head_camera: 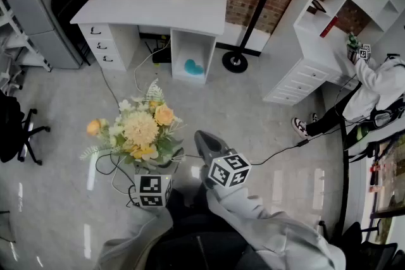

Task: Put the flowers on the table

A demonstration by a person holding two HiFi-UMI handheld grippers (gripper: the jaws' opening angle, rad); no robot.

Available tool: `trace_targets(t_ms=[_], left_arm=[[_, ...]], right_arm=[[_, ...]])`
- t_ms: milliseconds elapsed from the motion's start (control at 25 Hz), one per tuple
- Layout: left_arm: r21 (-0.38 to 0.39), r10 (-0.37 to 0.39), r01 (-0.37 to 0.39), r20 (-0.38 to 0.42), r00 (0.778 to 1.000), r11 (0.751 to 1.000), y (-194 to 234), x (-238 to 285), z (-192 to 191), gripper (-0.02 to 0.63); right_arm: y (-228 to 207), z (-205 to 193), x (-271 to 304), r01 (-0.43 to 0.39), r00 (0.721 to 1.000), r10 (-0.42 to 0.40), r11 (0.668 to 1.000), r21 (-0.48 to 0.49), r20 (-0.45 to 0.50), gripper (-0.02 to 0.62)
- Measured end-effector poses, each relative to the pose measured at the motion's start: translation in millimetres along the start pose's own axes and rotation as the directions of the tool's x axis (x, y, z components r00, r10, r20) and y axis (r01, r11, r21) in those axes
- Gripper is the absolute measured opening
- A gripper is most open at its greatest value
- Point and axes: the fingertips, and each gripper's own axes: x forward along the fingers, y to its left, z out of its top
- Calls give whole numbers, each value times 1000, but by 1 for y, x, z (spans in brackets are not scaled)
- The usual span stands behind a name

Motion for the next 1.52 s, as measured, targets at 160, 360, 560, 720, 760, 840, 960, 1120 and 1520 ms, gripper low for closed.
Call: trace_targets(t_ms=[160, 360, 560, 720, 760, 840, 960, 1120, 1520], left_arm=[[-14, 5, -5, 14, 1000, 1000, -22, -8, 4, 488], [-47, 10, -7, 61, 998, 999, -97, -1, -2, 488], [-45, 5, -3, 46, 999, 999, -132, 8, -12, 488], [-62, 18, -15, 48, 999, 998, -153, 19, -11, 488], [-64, 24, -21, 52, 998, 998, -157, 21, -11, 488], [-67, 32, -28, 55, 998, 997, -167, 25, -11, 488], [-59, 39, -36, 44, 998, 998, -181, 30, -14, 488], [-59, 43, -41, 27, 999, 997, -194, 34, -17, 488], [-68, 37, -37, 7, 999, 997, -195, 57, -14, 488]], right_arm=[[-6, -7, -23, -1, 999, 3, 999, 50, -38, 0], [-41, -12, -92, -36, 999, 39, 995, 95, -26, 0], [-59, -13, -123, -44, 999, 46, 996, 80, -19, 0], [-78, -5, -142, -50, 999, 51, 996, 68, -14, 0], [-82, -4, -146, -50, 999, 51, 996, 68, -14, 0], [-92, -4, -153, -49, 999, 50, 996, 70, -16, 0], [-106, -8, -159, -48, 998, 51, 995, 89, -26, 0], [-114, -16, -166, -60, 996, 68, 990, 126, -61, 0], [-142, -14, -163, 1, 998, 10, 987, 158, -66, 0]])
